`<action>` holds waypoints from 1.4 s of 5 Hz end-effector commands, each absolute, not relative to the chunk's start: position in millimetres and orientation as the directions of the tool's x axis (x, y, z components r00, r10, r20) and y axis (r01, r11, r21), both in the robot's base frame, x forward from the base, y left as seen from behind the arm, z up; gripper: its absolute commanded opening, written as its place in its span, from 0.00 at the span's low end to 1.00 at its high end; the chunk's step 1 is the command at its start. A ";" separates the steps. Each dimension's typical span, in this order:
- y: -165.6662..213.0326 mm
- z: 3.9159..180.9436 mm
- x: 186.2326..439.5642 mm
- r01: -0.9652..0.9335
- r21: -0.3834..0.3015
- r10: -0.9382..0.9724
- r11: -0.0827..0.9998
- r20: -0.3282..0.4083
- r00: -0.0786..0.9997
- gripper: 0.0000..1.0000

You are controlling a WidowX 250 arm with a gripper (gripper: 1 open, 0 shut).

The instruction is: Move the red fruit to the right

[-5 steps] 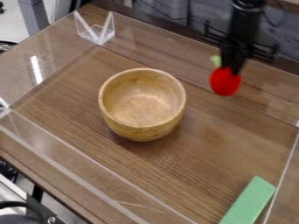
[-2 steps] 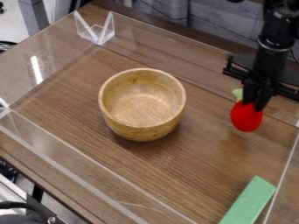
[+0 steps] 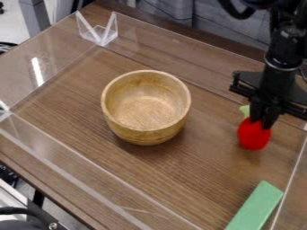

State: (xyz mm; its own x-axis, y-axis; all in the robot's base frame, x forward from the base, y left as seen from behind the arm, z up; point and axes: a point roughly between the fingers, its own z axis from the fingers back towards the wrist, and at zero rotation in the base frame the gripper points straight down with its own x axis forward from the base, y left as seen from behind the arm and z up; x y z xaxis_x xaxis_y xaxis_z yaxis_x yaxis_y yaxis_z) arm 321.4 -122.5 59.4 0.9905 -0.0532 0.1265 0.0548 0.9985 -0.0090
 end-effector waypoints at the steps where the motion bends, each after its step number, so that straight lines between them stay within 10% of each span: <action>1: -127.6 69.1 321.5 0.067 -0.035 -0.060 0.997 0.167 0.984 0.00; 2: -127.8 66.3 318.8 0.075 -0.043 -0.066 0.996 0.168 0.984 1.00; 7: -123.6 69.5 305.5 0.105 -0.074 -0.089 0.992 0.199 0.976 1.00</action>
